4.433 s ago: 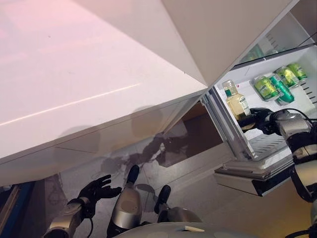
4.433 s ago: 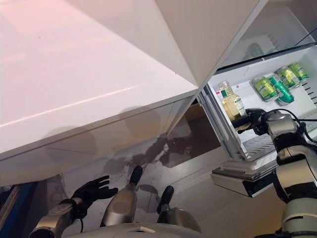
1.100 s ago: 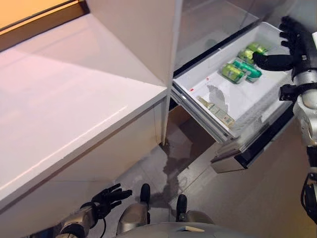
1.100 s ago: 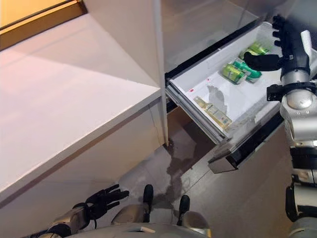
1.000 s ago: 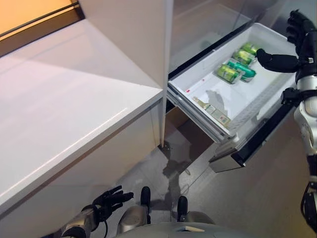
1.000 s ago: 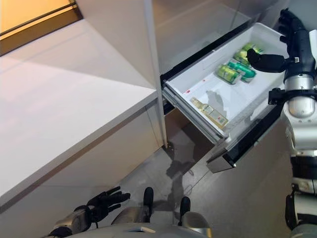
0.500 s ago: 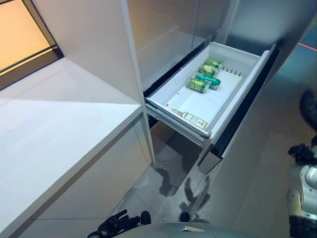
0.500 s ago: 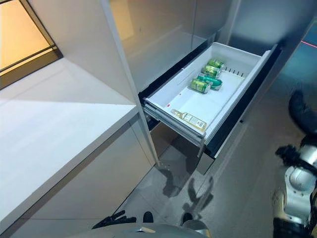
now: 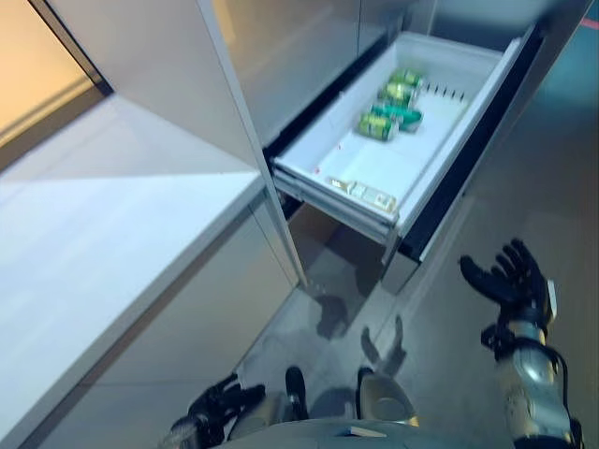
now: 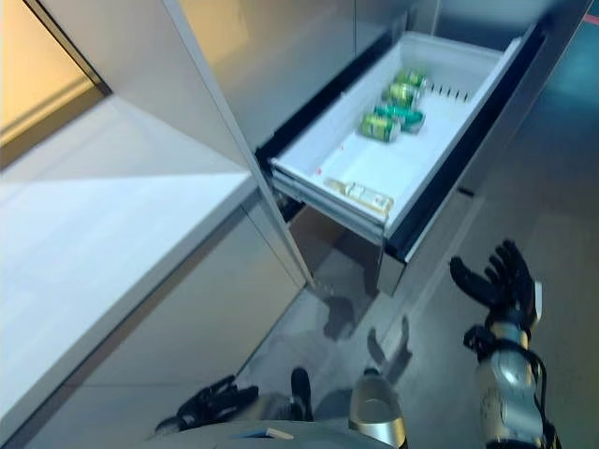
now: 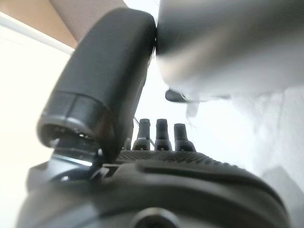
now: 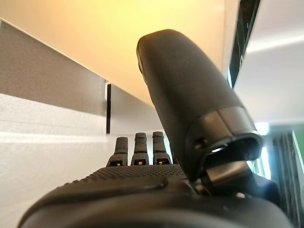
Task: Put drinks into fridge and close the fridge
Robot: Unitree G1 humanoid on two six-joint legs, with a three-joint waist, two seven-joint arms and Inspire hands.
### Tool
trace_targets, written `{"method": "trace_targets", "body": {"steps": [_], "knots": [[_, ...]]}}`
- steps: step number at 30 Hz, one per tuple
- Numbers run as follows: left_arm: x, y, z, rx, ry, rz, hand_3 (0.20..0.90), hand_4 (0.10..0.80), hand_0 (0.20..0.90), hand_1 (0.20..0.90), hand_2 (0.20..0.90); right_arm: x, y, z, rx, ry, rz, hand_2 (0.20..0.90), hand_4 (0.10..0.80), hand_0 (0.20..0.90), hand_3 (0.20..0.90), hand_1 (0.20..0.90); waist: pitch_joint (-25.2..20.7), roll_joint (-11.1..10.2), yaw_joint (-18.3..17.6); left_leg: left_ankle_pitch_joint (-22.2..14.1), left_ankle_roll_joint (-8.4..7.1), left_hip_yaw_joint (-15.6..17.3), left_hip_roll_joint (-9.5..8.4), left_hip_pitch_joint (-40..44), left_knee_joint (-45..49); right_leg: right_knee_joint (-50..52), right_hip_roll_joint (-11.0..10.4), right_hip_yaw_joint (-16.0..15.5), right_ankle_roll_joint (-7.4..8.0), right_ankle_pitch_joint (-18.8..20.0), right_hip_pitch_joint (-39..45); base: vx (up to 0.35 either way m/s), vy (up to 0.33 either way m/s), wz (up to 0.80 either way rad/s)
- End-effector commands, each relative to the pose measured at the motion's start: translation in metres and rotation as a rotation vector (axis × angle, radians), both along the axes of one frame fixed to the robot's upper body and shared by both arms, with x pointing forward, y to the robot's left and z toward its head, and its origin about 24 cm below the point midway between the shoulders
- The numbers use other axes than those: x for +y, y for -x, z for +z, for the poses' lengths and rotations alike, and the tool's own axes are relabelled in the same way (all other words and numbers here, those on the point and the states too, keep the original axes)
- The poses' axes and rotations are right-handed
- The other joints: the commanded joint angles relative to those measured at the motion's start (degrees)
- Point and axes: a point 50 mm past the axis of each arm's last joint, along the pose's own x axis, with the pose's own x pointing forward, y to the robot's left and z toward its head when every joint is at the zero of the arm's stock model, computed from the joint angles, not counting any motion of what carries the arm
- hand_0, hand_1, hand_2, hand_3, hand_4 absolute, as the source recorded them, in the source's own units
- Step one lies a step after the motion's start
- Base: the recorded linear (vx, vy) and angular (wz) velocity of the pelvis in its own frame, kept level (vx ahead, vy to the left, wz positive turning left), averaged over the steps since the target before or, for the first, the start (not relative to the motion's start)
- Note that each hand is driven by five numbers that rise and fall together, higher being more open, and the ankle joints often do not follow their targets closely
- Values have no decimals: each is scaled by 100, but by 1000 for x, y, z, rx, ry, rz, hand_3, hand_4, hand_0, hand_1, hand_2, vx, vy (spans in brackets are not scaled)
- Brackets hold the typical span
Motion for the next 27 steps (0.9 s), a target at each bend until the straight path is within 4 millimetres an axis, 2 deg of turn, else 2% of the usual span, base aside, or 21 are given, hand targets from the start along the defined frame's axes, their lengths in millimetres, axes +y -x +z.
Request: {"method": "trace_targets", "body": {"steps": [1,4,9,16,17,19,24,27], "knots": [[14,-1,7,-30,-32,24,900,800,900,900,900,12,-25,64,-236,168,136,900,800,900,900,900,-47,-33,125,-974,542,-126,-317,-220,1091,205,379,-100,-438,133,-114,-71,-14,5],[8,-7,7,-33,-25,3,900,800,900,900,900,23,-39,68,-228,197,212,900,800,900,900,900,56,-17,200,-1047,532,-129,-346,-442,1405,452,340,-151,-500,64,-257,-21,-2,-1],[-1,-17,7,-38,-17,-18,900,800,900,900,900,52,-66,77,-226,249,344,900,800,900,900,900,150,-2,331,-1085,516,-142,-375,-578,1620,615,323,-205,-547,23,-333,0,1,-1],[-14,-26,5,-16,-1,-45,900,800,900,900,900,105,-96,88,-198,303,552,900,800,900,900,900,215,55,492,-1035,468,-196,-429,-571,1703,698,253,-206,-545,43,-295,68,37,0],[-18,-28,5,-11,6,-55,900,800,900,900,900,119,-102,90,-189,308,594,900,800,900,900,900,237,75,526,-1004,447,-208,-431,-562,1710,703,231,-198,-537,67,-275,88,72,1],[-22,-30,5,-8,12,-68,900,800,900,900,900,131,-106,92,-188,309,624,900,800,900,900,900,263,98,561,-975,435,-218,-434,-528,1690,674,218,-189,-534,92,-235,73,45,1],[-28,-42,9,-16,13,-89,900,800,900,900,900,177,-118,105,-226,285,740,900,800,900,900,900,327,115,657,-881,422,-195,-419,-463,1547,535,199,-190,-487,197,-207,7,4,0],[-32,-45,9,-11,15,-100,900,800,900,900,900,195,-121,112,-244,271,790,900,800,900,900,900,362,147,693,-805,394,-183,-408,-421,1478,424,181,-193,-467,268,-145,18,-4,-4]]}}
